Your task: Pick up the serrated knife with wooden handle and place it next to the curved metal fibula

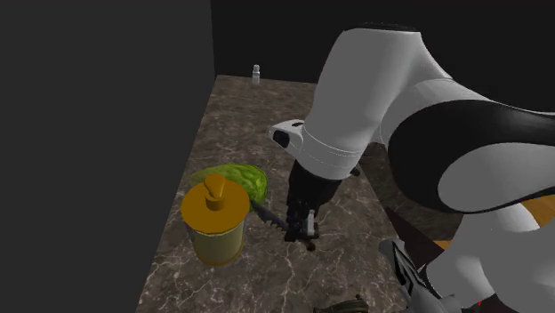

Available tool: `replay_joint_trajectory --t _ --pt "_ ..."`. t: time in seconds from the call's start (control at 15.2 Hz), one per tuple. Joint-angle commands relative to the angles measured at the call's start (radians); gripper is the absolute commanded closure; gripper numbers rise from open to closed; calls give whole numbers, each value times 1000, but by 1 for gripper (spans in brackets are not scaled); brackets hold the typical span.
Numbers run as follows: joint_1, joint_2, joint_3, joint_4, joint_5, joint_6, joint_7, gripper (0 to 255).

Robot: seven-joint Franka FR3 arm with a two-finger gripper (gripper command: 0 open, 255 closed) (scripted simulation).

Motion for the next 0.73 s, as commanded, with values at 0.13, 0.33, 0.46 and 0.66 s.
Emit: replay_joint_trajectory --t 0.13,0.33,0.46,0.66 --pt "46 -73 54 -43 38 -15 77 255" --pt "48 -62 62 -75 44 28 73 255" --pt "49 -53 67 -96 48 57 70 255" --pt "51 -38 75 -126 54 102 66 255"
